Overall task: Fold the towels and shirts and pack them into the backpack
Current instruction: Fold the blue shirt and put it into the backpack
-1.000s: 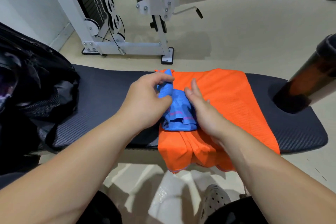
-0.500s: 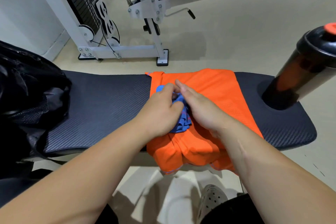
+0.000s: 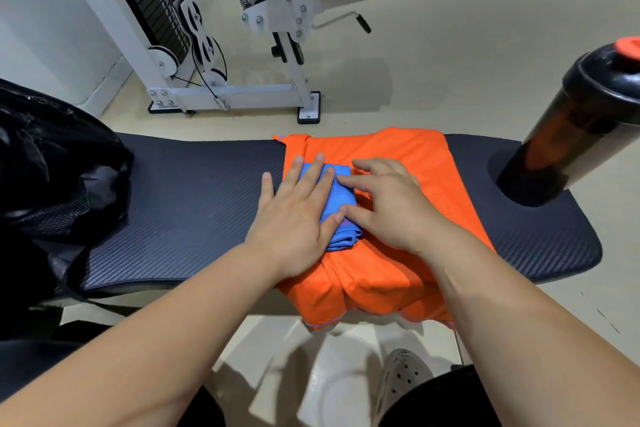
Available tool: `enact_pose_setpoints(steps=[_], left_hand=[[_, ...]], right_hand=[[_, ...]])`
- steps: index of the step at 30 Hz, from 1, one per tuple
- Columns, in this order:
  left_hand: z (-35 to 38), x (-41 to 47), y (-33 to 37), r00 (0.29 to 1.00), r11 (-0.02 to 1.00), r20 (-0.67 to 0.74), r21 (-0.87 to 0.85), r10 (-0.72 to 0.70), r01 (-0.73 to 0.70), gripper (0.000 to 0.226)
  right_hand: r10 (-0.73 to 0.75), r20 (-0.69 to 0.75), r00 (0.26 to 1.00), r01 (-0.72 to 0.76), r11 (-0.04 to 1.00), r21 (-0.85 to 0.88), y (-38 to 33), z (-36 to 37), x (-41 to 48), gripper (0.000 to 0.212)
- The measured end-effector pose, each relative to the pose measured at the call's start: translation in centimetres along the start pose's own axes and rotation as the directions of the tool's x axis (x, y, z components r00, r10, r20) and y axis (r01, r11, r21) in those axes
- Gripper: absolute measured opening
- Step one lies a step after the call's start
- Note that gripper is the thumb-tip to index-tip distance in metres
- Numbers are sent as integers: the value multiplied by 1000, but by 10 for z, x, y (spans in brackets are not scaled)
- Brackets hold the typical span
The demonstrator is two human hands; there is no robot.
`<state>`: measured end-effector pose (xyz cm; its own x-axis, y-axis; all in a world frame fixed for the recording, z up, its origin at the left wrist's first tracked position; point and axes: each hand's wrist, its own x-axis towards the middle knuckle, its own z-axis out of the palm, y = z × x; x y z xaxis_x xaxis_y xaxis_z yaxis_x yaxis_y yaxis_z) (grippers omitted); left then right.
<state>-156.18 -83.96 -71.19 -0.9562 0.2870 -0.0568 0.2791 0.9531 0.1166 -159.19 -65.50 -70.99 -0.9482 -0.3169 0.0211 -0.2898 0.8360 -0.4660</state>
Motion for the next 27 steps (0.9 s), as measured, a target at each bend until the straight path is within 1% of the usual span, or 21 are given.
enact_pose_setpoints(steps=[2, 4, 6, 7, 8, 9, 11, 12, 14, 17, 19, 21, 23, 27], left_hand=[[11, -2, -1, 1000, 1000, -7, -30, -7, 7, 81], [15, -3, -3, 1000, 996, -11, -91, -6, 5, 82], [13, -4, -5, 1000, 984, -20, -177, 15, -18, 82], [11, -4, -7, 999, 969, -34, -247, 9, -17, 81], [10, -5, -10, 997, 946, -66, -325, -28, 5, 78], [8, -6, -14, 989, 920, -112, -389, -96, 45, 75], [4, -7, -20, 954, 892, -204, -440, -218, 109, 69], [1, -6, -22, 949, 878, -218, -467, -228, 103, 67], [-9, -3, -21, 968, 848, -160, -523, -194, 83, 62], [-19, 5, -21, 991, 850, -28, -518, -129, 96, 51], [-20, 11, -21, 996, 846, 28, -526, -84, 86, 46], [-18, 13, -20, 993, 824, 90, -557, -71, 109, 44], [-16, 16, -20, 992, 808, 87, -576, -86, 121, 41], [-18, 19, -13, 987, 824, 47, -545, -154, 154, 32]], right_hand=[[13, 17, 1000, -13, 999, -32, 1, -1, 0, 55], [39, 23, 999, -38, 999, -17, -1, 0, -1, 54], [79, 37, 996, -80, 997, 14, -3, 1, -1, 53], [96, 42, 995, -96, 995, 20, -3, 0, -1, 53], [109, 47, 993, -110, 994, 24, -2, -1, -1, 53], [120, 50, 992, -121, 992, 26, 0, -2, -1, 53], [133, 55, 990, -135, 990, 35, 2, -3, -1, 54], [132, 58, 990, -134, 990, 37, 2, -3, -1, 54], [118, 56, 991, -121, 992, 40, 2, -3, 0, 54], [107, 60, 992, -110, 993, 42, 1, -4, 2, 55], [107, 61, 992, -109, 993, 33, 0, -5, 3, 55], [106, 61, 993, -108, 994, 34, 0, -6, 3, 54], [100, 71, 993, -102, 994, 29, -2, -7, 3, 53], [86, 80, 993, -88, 996, 16, 0, -7, 4, 54]])
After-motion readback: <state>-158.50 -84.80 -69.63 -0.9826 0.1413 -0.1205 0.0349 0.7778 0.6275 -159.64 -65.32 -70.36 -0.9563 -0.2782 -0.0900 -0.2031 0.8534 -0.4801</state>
